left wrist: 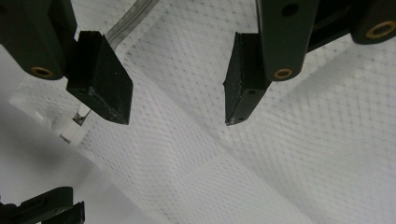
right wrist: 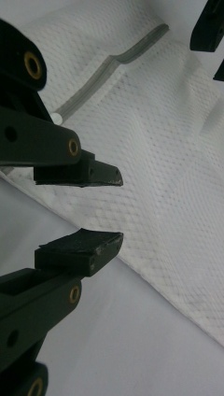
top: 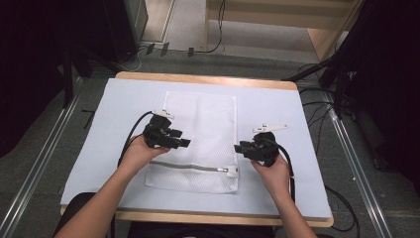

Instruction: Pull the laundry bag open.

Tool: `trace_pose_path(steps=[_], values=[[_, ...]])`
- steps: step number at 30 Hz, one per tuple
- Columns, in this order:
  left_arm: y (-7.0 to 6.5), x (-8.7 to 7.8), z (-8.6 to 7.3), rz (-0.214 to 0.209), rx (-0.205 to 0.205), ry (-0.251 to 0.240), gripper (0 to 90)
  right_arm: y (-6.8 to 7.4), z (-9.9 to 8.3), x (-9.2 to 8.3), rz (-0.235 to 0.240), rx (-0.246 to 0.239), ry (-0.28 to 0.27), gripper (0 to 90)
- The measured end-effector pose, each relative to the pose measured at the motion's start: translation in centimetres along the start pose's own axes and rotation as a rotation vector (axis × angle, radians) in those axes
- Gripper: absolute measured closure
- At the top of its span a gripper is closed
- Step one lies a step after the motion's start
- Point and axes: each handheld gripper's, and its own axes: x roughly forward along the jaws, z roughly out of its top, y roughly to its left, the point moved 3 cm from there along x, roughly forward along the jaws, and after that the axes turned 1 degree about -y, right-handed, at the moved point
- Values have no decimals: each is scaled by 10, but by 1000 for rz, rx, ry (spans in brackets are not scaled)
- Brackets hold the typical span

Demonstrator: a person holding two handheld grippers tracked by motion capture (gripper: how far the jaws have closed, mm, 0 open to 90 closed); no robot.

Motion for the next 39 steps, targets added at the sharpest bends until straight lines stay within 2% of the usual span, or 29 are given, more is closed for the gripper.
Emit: trace_pose_path(steps=[7,12,15,19,21,25,34,39], values=[[-9,4,4,-23,22,2,440,8,-11,-3,13,-11,19,724],[-16,9,5,-30,37,4,443,15,-17,-6,26,-44,36,782],[-19,12,6,-28,42,5,442,17,-22,-7,46,-48,50,815],[-24,15,6,-35,52,11,441,22,-26,-9,49,-69,58,875],[-26,17,6,-34,56,13,441,22,-28,-8,60,-63,61,899],[-29,19,5,-37,68,19,441,22,-31,-3,68,-67,85,900],[-30,22,4,-44,67,6,434,24,-37,7,62,-108,137,900],[-34,27,3,-51,75,19,435,23,-41,13,58,-119,161,900]])
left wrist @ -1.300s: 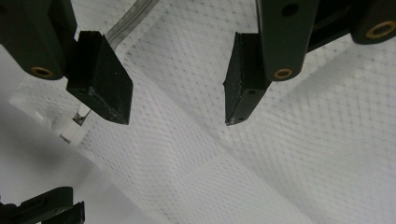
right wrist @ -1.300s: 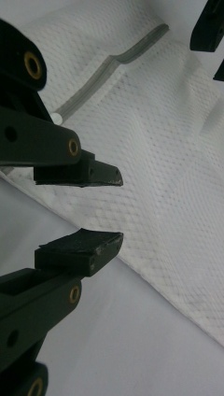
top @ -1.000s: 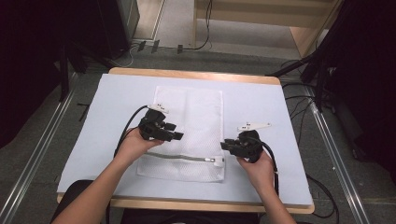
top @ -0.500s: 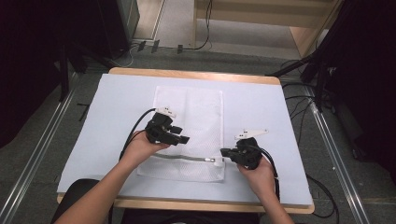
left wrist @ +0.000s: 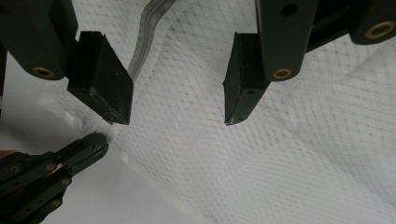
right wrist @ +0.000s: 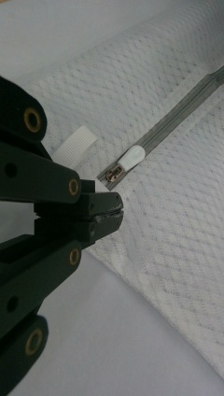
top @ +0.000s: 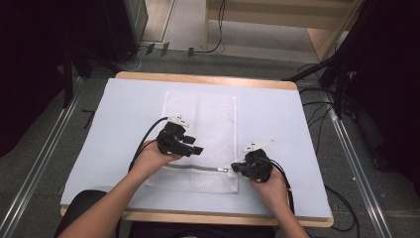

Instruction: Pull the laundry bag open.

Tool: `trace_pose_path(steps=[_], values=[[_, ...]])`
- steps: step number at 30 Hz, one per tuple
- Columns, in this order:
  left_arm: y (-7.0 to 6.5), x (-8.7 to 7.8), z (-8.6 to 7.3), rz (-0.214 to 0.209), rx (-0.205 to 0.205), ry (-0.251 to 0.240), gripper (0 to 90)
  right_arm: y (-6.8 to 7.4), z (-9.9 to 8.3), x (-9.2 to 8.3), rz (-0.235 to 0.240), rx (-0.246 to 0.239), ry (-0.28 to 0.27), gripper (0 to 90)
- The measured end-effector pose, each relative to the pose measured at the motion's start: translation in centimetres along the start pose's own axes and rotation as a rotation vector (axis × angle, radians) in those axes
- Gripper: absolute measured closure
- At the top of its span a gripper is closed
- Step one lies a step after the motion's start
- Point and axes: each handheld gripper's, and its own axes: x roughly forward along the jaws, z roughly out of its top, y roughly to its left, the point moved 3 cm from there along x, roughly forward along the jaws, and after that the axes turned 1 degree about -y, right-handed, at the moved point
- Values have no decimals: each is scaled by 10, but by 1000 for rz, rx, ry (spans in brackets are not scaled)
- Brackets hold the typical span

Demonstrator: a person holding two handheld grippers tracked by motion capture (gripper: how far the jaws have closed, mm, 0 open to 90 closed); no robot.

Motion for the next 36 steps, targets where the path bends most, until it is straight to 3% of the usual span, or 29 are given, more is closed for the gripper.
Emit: trace_pose_path(steps=[2,7,10,11,14,16,19,25,36], values=[[-2,2,0,-6,-1,6,438,0,-1,1,-1,-3,6,900],[-8,8,0,-33,3,18,455,0,-5,4,5,-76,-45,900],[-13,12,0,-53,11,30,471,-1,-7,5,7,-84,-62,900],[-15,14,0,-54,9,29,478,-2,-7,5,17,-84,-65,900],[-20,19,0,-92,-23,40,522,-7,-8,5,61,-18,-69,900],[-22,22,0,-105,-22,37,601,-5,-9,5,42,-39,-78,900],[-26,28,0,-123,-24,44,678,2,-9,4,-19,-123,-76,900],[-34,40,-2,-121,4,79,767,1,-9,4,-8,-104,-80,900],[-42,59,-5,-130,5,106,779,0,-10,5,-1,-112,-91,900]])
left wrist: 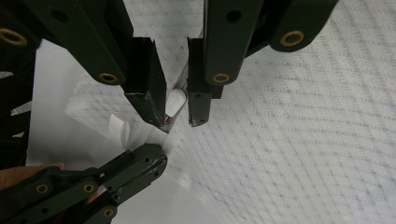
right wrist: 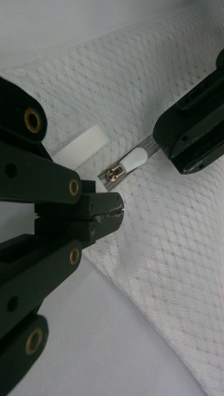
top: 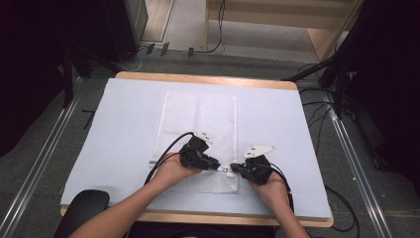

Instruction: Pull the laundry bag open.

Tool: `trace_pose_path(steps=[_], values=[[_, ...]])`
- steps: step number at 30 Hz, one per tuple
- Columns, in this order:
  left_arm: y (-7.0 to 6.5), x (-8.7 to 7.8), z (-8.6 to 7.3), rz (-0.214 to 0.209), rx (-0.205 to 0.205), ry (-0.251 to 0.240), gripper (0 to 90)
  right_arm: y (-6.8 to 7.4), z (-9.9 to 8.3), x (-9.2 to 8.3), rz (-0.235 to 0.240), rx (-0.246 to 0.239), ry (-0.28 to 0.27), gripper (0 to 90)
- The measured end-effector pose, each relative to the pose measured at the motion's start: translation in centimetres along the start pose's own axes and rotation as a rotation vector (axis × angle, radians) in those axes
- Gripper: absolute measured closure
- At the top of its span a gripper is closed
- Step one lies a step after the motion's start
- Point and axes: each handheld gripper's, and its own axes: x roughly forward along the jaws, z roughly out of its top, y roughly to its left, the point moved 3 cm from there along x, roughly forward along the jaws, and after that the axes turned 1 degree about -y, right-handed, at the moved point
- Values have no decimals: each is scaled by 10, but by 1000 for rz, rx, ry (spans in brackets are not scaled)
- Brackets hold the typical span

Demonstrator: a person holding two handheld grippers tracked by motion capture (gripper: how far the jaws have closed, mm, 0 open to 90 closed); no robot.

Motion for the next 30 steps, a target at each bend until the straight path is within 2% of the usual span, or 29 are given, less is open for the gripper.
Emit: trace_pose_path(steps=[9,19,23,26,30], values=[[-2,14,-1,-25,-17,10,792,1,0,0,-7,-7,0,900],[-8,18,-3,-49,-9,26,819,1,0,0,-6,-6,1,900],[-9,20,-3,-60,-20,5,816,1,0,0,-6,-7,1,900],[-8,20,-4,-44,-17,8,856,1,0,0,-7,-7,2,900],[-6,19,-2,-58,-36,16,877,1,0,0,-10,-6,2,900]])
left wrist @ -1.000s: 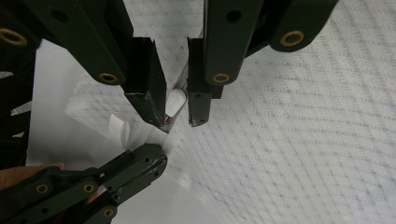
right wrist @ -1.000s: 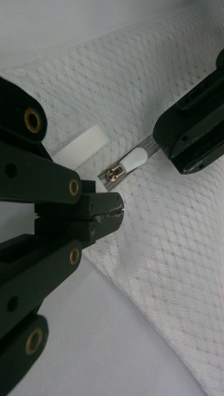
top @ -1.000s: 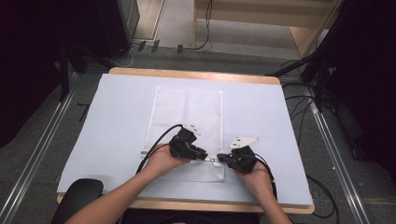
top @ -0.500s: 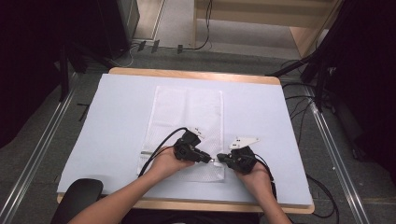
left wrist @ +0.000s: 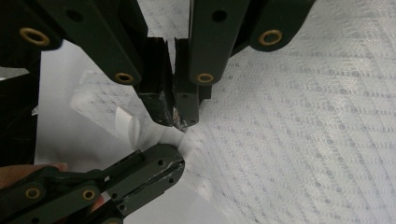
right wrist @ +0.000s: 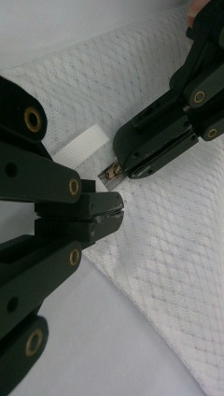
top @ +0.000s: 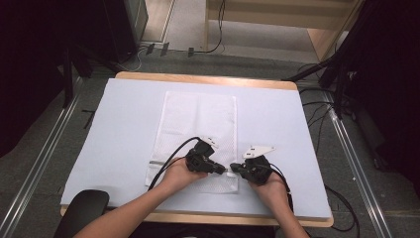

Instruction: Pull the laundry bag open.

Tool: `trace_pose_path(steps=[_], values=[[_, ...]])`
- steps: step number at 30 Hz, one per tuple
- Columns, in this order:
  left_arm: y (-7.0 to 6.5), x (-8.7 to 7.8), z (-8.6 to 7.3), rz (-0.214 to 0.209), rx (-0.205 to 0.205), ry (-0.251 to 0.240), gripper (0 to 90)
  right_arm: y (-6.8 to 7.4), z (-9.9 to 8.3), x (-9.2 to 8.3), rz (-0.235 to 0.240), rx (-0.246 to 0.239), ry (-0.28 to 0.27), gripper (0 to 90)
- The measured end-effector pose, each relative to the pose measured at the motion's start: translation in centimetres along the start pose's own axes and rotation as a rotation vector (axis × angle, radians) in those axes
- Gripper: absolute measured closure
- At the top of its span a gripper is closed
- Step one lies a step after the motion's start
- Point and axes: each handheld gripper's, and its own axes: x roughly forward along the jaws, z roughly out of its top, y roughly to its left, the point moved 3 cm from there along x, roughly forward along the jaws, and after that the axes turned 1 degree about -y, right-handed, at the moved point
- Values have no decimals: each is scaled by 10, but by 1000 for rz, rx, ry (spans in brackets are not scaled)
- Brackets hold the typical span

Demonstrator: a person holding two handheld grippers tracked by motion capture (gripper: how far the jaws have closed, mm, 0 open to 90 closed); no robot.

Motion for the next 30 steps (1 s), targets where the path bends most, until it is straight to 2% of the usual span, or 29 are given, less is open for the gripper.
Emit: trace_pose_path(steps=[4,5,6,7,8,13,18,19,22,26,29,30], values=[[3,0,0,-27,-33,-7,877,0,0,0,2,2,1,900],[4,0,0,-33,-40,-4,877,0,0,0,0,15,0,900],[4,0,0,-39,-42,-3,877,-1,0,-1,8,49,7,900],[5,0,0,-42,-46,-2,877,0,0,-1,43,64,10,895],[5,0,0,-47,-54,-2,877,0,0,-1,43,64,10,895],[8,0,1,-67,-69,11,878,4,-1,-1,26,-12,6,900],[10,-2,2,-73,-79,21,880,3,-2,0,34,-15,-4,900],[11,-2,2,-77,-84,25,880,4,-2,0,31,-31,-5,900],[12,-2,2,-85,-103,33,880,4,-2,0,29,-42,-4,900],[12,-4,2,-90,-102,47,881,2,-3,0,44,-23,-16,900],[12,-5,2,-90,-102,54,882,2,-3,0,46,-27,-16,900],[13,-6,2,-94,-115,56,882,2,-3,0,45,-27,-15,900]])
